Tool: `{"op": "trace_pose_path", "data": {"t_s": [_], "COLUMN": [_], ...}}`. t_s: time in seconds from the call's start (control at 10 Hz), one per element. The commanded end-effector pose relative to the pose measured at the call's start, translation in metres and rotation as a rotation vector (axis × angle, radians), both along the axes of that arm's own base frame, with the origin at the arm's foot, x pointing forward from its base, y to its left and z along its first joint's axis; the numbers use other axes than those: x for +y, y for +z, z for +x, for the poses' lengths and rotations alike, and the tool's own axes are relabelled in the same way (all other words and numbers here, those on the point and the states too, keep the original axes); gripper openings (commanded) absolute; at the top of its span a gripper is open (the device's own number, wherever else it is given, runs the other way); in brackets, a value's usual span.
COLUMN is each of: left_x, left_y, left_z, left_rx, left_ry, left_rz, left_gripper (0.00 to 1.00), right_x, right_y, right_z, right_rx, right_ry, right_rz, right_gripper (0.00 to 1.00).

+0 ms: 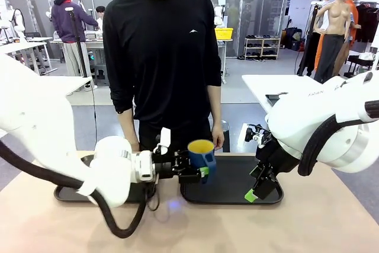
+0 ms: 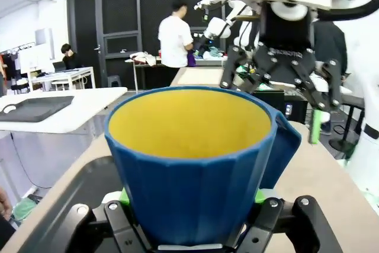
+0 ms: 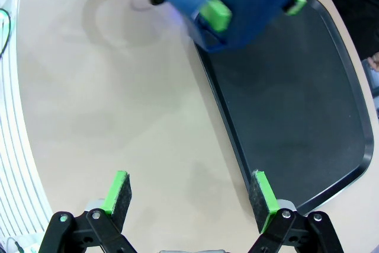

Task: Sort and store the cups by type.
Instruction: Pick up the Handle plastic cup and place it into the empty Flat Tray.

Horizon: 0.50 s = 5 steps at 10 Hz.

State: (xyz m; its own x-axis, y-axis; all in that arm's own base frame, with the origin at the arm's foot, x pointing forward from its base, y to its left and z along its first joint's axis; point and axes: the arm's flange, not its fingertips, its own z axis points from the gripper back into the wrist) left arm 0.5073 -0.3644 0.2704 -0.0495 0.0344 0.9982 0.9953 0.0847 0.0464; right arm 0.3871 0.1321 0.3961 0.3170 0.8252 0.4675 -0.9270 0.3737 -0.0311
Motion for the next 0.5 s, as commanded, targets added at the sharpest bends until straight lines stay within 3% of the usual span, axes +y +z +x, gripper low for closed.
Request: {"op": "trace_pose_path", "data": {"t_s": [0.0, 0.4], "left_x": [-0.017, -0.038], "left_y": [-0.039, -0.052], "left_z": [-0.011, 0.007], "left_rx": [-0.029, -0.057], "left_ry": [0.070, 0.155], "left_rz": [-0.013, 0.007], "left_gripper": [0.72, 0.72], "right_x": [0.002, 0.002], "right_y": [-0.002, -0.002], "right_z": [-0.001, -0.001], "right_rx": [-0.002, -0.002], "right_ry": [-0.024, -0.024], "right_rz": [-0.011, -0.011], "right_gripper": [1.00, 1.00]}}
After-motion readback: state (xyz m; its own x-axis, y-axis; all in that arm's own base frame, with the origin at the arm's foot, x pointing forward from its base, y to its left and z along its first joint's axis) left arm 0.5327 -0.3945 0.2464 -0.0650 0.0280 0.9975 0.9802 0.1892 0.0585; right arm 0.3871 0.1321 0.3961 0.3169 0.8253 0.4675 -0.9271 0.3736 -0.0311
